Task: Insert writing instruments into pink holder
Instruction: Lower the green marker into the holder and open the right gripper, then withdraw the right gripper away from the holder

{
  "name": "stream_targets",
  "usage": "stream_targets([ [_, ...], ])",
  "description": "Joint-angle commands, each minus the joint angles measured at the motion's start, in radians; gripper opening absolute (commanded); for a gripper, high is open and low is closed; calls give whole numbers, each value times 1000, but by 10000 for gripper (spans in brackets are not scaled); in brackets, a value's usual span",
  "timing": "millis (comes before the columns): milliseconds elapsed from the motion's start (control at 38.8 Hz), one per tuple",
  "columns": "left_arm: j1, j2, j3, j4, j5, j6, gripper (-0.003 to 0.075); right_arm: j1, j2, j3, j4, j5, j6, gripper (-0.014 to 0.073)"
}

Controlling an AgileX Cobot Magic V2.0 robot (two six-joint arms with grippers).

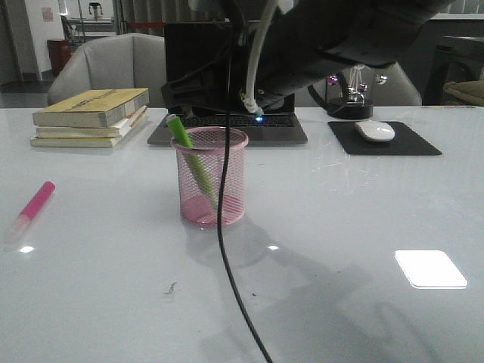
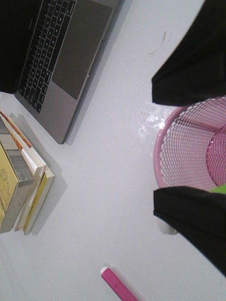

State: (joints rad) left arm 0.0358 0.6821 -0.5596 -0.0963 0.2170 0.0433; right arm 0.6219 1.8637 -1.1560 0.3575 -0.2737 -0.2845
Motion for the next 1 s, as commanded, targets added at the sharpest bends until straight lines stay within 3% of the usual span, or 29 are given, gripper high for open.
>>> stream_targets([
  [0, -6, 3, -32, -5, -76, -6, 447, -3, -137, -29, -23, -1, -87, 488],
  [283, -6, 3, -32, -5, -76, -6, 447, -103, -417, -27, -22, 226, -131, 486],
  [566, -6, 3, -32, -3, -108, -6, 447, -354, -647, -6, -30, 560, -131, 486],
  [978, -6, 3, -32, 20, -115, -6, 447, -625, -1020, 432, -42, 587, -130, 486],
])
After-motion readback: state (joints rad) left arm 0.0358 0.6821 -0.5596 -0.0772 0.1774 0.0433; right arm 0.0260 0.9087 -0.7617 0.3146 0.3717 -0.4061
